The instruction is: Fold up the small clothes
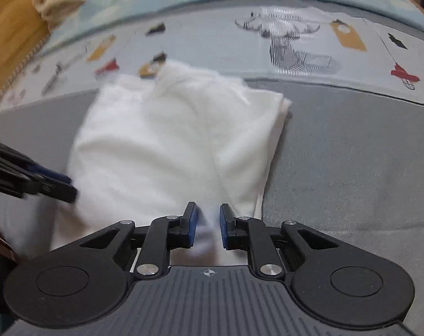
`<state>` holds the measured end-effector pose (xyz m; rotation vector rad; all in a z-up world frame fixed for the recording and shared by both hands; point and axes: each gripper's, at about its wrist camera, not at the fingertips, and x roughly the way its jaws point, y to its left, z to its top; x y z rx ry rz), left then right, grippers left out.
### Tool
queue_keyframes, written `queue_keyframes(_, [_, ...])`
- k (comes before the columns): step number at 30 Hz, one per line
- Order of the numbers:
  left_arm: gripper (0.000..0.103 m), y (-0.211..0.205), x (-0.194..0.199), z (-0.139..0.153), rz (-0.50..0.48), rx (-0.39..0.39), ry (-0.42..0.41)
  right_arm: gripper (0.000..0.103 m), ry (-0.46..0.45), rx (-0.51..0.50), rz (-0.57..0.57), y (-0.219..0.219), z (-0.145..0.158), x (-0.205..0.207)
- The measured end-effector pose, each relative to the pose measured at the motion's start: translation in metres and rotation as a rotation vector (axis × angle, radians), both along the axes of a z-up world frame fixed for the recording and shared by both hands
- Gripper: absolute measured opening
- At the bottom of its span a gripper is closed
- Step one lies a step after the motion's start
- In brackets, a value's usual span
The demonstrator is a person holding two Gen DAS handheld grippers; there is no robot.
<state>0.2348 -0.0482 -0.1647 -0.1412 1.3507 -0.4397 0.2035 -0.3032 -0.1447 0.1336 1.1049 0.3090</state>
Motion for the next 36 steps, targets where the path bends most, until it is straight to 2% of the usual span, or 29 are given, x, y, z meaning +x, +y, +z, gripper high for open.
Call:
queue_keyframes(2, [0.036, 0.013, 0.006, 0.007, 0.084, -0.047, -0.027, 0.017, 0.024, 0.020, -0.087, -0.014, 0.002, 0.003])
queue_keyframes(3, [0.045, 0.020, 0.009, 0.009, 0.125, -0.060, -0.041, 0.022, 0.015, 0.004, -0.116, -0.017, 0.004, 0.002])
queue_keyframes(5, [0.048, 0.034, 0.014, 0.008, 0.221, -0.068, -0.049, 0.030, -0.030, 0.000, -0.176, -0.025, 0.010, 0.004])
queue_keyframes(7, [0.049, 0.045, 0.016, -0.001, 0.281, -0.084, -0.014, 0.053, -0.032, 0.047, -0.241, -0.034, 0.009, 0.007])
queue_keyframes(9, [0.049, 0.050, 0.018, -0.012, 0.315, -0.103, 0.024, 0.055, 0.014, 0.089, -0.285, -0.041, 0.000, 0.013])
queue_keyframes(10, [0.053, 0.051, 0.017, -0.017, 0.328, -0.122, 0.036, 0.055, 0.055, 0.119, -0.299, -0.043, -0.008, 0.019])
queue_keyframes(13, [0.060, 0.053, 0.018, -0.031, 0.341, -0.168, 0.067, 0.058, 0.169, 0.215, -0.324, -0.045, -0.028, 0.026])
queue_keyframes(16, [0.060, 0.046, 0.024, -0.040, 0.343, -0.181, 0.099, 0.065, 0.178, 0.223, -0.347, -0.042, -0.033, 0.030])
queue_keyframes(24, [0.063, 0.030, 0.046, -0.053, 0.291, -0.160, 0.083, 0.070, 0.210, 0.252, -0.363, -0.035, -0.038, 0.034])
queue_keyframes(26, [0.059, 0.027, 0.051, -0.051, 0.285, -0.154, 0.055, 0.065, 0.202, 0.248, -0.360, -0.033, -0.037, 0.035])
queue_keyframes(28, [0.041, 0.026, 0.054, -0.046, 0.280, -0.148, 0.020, 0.040, 0.191, 0.265, -0.351, -0.032, -0.037, 0.036])
queue_keyframes(30, [0.033, 0.024, 0.057, -0.035, 0.257, -0.149, -0.033, 0.031, 0.172, 0.272, -0.349, -0.028, -0.035, 0.038])
queue_keyframes(33, [0.032, 0.025, 0.059, -0.012, 0.243, -0.135, -0.149, 0.025, 0.093, 0.248, -0.336, -0.019, -0.025, 0.041])
queue_keyframes(36, [0.032, 0.040, 0.060, 0.011, 0.275, -0.141, -0.255, 0.023, 0.001, 0.296, -0.365, -0.013, -0.013, 0.048])
